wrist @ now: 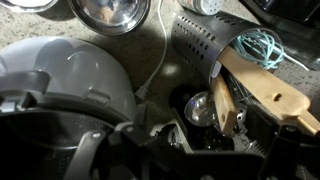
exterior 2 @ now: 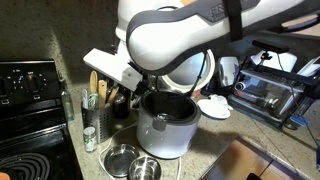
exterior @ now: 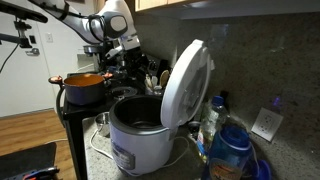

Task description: Take a wooden spoon from the utensil holder, use it to mix in the rice cooker, put the spoon back in the holder, then close the rice cooker lid

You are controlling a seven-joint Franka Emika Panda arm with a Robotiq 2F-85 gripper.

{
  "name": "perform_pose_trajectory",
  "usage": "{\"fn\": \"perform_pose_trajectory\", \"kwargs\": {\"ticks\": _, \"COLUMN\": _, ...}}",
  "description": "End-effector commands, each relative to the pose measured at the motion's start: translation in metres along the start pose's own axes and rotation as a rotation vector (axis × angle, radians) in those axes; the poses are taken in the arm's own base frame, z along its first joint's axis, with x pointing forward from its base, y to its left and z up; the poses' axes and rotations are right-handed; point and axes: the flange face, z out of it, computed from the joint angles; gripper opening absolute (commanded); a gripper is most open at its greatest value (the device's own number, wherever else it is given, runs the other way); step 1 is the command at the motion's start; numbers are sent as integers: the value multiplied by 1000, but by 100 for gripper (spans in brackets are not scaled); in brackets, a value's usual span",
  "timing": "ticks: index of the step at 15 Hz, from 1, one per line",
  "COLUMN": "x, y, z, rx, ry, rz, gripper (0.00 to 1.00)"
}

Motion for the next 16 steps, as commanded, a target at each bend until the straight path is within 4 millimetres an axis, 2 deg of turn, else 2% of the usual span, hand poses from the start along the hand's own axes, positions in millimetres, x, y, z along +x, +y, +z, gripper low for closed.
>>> {"fn": "perform_pose_trajectory", "kwargs": {"ticks": 1, "x": -7, "y": -2, "z": 10, "rx": 28, "ry": 8, "rz": 42, "gripper": 100}}
{"fn": "perform_pose_trajectory", "kwargs": {"ticks": 4, "x": 2, "y": -2, "z": 13, "rx": 35, "ry": 23, "rz": 66, "gripper": 100}}
{"fn": "perform_pose_trajectory", "kwargs": {"ticks": 9, "x": 37, "y": -2, "z": 16, "rx": 42, "ry": 47, "rz": 95, "gripper": 100}}
{"fn": "perform_pose_trajectory", "kwargs": {"ticks": 10, "x": 29, "y": -3, "z": 15, "rx": 41, "ry": 47, "rz": 99, "gripper": 100}}
{"fn": "perform_pose_trajectory", "kwargs": {"ticks": 16, "x": 18, "y": -10, "z": 21, "rx": 39, "ry": 33, "rz": 83, "gripper": 100}}
